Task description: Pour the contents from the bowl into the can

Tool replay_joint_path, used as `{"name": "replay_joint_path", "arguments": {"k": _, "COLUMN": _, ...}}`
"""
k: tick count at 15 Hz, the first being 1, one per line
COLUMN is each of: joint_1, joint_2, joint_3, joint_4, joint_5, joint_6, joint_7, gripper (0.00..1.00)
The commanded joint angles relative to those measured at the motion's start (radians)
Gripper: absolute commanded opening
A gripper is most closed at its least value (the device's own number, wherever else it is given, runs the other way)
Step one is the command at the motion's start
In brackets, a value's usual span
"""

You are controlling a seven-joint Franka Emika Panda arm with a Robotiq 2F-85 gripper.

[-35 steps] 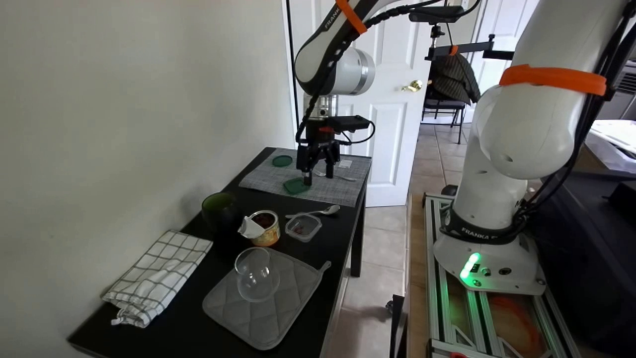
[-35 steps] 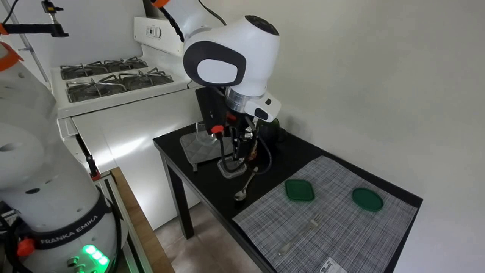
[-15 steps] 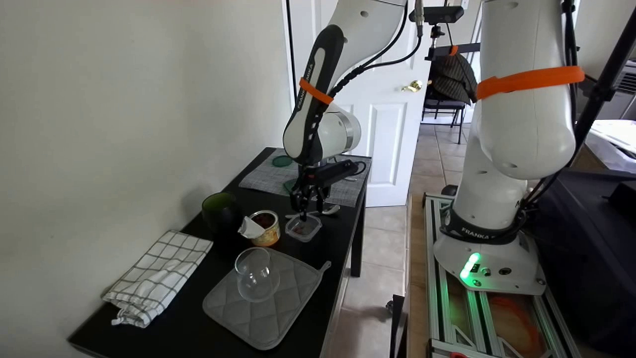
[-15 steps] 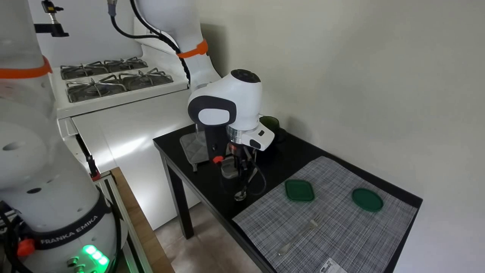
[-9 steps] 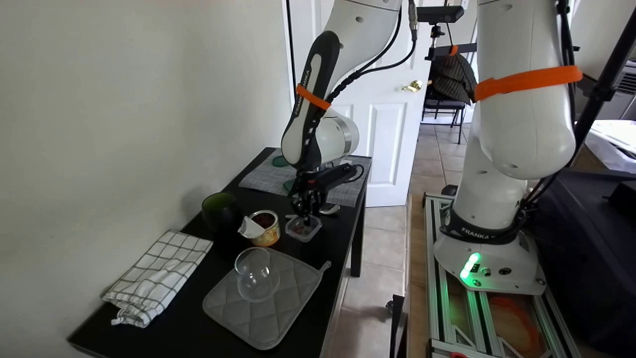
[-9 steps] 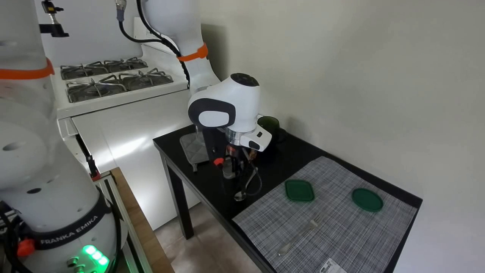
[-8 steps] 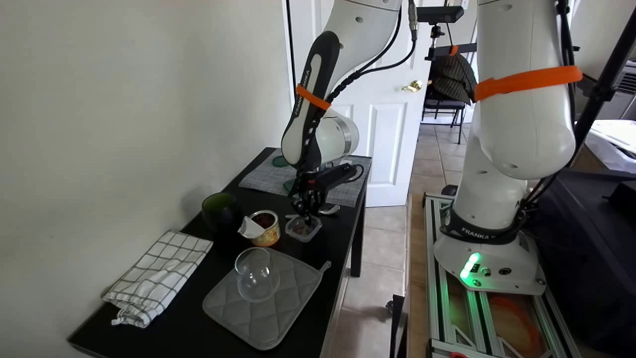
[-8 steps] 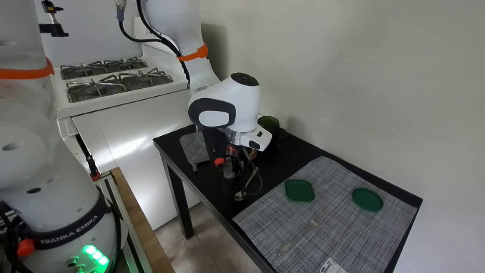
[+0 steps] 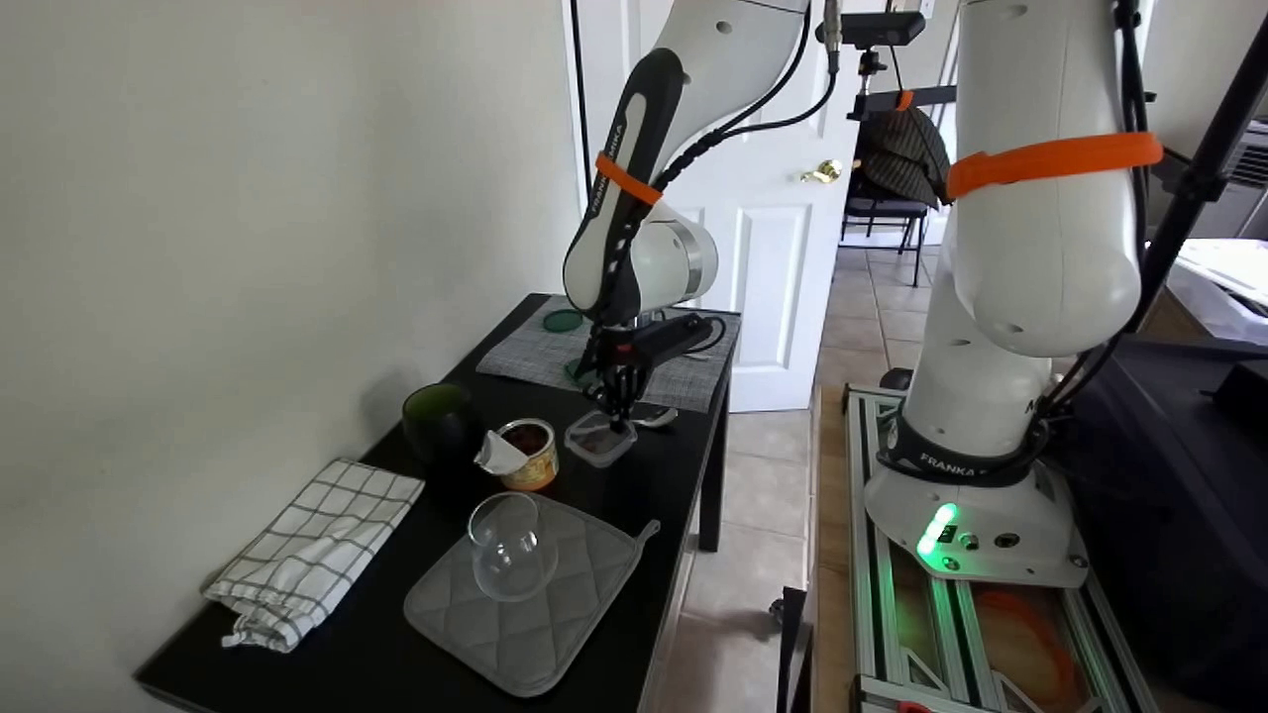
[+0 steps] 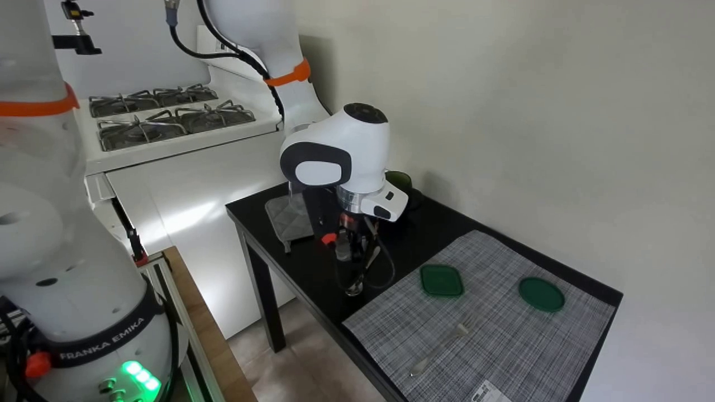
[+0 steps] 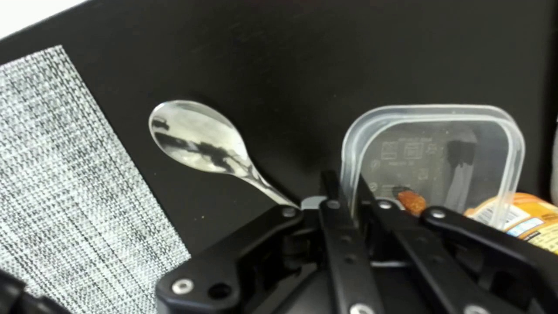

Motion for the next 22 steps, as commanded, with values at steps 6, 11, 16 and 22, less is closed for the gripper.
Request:
{"name": "replay_joint_path", "arguments": {"k": 6, "joint_1": -0.070, "joint_2": -0.183, "joint_3": -0.028, "joint_4": -0.055, "joint_5": 0.041, "joint_6": -0.097, "joint_7": 0.011, "gripper": 0.02}}
{"name": "replay_joint_path", "arguments": {"k": 11, "joint_1": -0.041, "joint_2": -0.235, "joint_3": -0.054, "joint_4": -0.028, "joint_5": -0.194, "joint_6": -0.198, "joint_7": 0.210, "gripper": 0.02}}
{"name": "replay_joint_path", "arguments": {"k": 16, "joint_1": 0.017, "joint_2": -0.267, "joint_3": 0.013, "joint_4": 0.056, "joint_5": -0.457, "joint_6": -0.393, "joint_7": 0.433, "gripper": 0.02}}
{"name": "replay_joint_path", "arguments": {"k": 22, "joint_1": 0.078, "joint_2": -0.259, "joint_3": 0.053, "joint_4": 0.128, "joint_5": -0.445, "joint_6": -0.481, "joint_7": 0.405, "gripper": 0.07}}
